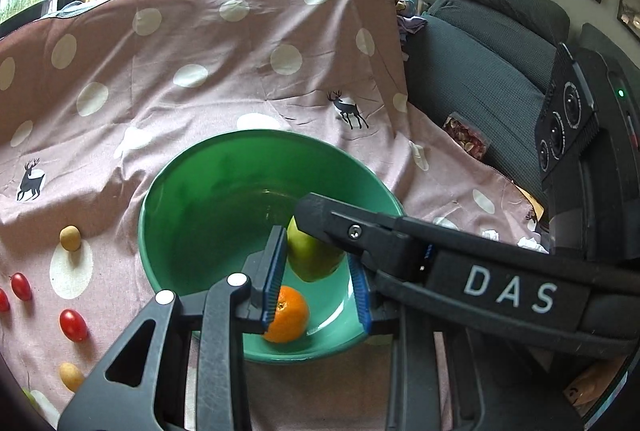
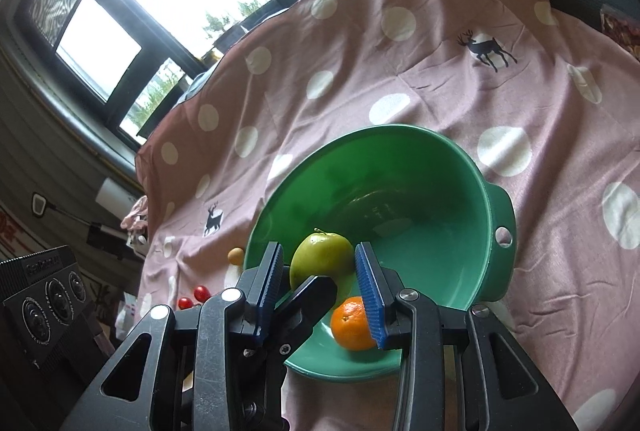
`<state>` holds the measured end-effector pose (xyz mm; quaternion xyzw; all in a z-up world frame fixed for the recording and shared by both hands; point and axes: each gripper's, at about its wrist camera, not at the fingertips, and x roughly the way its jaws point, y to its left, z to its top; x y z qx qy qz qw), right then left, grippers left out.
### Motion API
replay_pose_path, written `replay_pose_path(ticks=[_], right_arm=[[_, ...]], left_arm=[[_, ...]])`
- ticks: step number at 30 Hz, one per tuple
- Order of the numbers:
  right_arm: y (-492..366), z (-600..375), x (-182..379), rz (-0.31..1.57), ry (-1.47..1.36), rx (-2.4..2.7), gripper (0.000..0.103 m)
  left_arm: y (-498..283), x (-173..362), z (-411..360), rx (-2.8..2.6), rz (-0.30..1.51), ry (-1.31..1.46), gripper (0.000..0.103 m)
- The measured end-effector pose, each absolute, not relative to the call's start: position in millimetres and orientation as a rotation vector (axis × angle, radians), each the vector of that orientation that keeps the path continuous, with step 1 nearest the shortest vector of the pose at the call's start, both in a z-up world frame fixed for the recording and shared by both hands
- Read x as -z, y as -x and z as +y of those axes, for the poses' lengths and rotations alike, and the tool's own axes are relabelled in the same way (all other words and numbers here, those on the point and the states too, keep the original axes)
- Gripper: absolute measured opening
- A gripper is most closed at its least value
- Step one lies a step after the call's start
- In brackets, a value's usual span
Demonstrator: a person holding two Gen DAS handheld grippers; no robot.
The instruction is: Organize fruits
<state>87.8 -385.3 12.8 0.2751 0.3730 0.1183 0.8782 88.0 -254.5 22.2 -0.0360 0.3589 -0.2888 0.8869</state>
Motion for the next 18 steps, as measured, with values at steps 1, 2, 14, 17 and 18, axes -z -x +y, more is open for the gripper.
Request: replay_pose_path(ticks=[1,2,14,17,18], right_arm=[[-87.9,-385.8,-12.4,0.779,-0.574,-0.246,0.041],[-88.2,-386.2,-11.8,0.780,-0.574,-0.244,0.041],[-88.8,-387.3,-10.3,0.792,-0.567,-0.230,0.041],[-89.0,-387.7,-9.8,0.794,-0.566,-0.229,0.041],[-89.3,-388.9,-8.7,0.796,-0.565,-0.227,0.041]], left_arm=[[-88.2,-21.3,-254.3,0.602,0.746,0.074,0.029],[-88.5,-20.8,-254.7,0.604,0.747,0.075,0.029],[-91.4,-16.6,-256.2,0.620,0.763,0.084,0.029],[-92.1,-15.6,-256.1,0.624,0.768,0.087,0.029],[-92.3,-15.2,-256.2,0.625,0.770,0.088,0.029]])
